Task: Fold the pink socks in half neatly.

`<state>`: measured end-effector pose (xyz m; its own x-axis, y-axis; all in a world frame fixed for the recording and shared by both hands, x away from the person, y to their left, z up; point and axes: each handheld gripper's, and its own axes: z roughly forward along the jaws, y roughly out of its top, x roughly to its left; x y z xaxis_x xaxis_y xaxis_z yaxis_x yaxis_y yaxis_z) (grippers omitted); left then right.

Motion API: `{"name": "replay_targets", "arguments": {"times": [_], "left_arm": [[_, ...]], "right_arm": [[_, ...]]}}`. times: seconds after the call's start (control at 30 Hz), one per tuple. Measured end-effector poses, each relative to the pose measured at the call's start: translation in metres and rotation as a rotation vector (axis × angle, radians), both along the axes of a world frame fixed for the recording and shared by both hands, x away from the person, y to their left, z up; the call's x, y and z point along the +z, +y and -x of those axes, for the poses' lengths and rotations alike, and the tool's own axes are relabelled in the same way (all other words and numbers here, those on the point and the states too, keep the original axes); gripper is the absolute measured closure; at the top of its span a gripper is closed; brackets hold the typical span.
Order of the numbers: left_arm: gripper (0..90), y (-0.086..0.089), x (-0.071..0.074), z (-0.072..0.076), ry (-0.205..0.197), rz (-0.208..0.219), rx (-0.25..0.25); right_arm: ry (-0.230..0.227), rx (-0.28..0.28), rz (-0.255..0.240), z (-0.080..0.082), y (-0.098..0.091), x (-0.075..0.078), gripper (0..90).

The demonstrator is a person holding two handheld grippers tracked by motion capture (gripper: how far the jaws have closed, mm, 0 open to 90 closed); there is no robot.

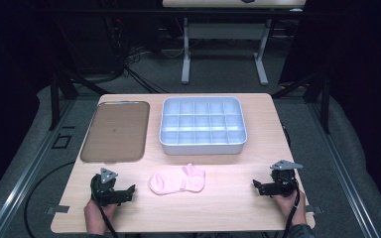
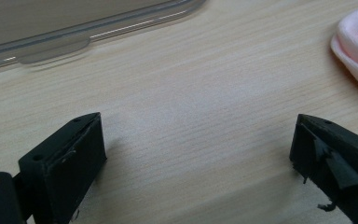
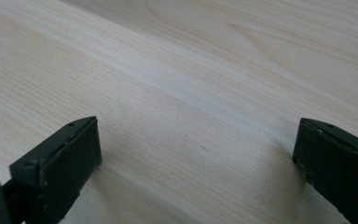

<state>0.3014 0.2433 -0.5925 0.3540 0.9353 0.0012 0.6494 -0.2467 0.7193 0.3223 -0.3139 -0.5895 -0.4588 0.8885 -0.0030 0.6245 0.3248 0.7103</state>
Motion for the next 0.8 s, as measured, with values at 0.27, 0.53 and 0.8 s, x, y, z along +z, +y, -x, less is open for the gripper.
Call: {"name": "replay_targets", "arguments": {"times": [0.27, 0.53, 0.8], "left_arm": [[3.1, 0.000, 0.001, -0.001, 0.012, -0.005, 0.056], [6.7, 0.000, 0.020, 0.004, -0.007, 0.083, 0.090], [0.0, -0.036, 0.044, 0.004, -0.047, 0.141, -0.023]], "right_arm": [[-0.006, 0.001, -0.004, 0.000, 0.000, 0.000, 1.2], [-0.002, -0.002, -0.004, 0.000, 0.000, 0.000, 1.4], [-0.004, 0.000, -0.005, 0.000, -0.001, 0.000, 2.2]]}}
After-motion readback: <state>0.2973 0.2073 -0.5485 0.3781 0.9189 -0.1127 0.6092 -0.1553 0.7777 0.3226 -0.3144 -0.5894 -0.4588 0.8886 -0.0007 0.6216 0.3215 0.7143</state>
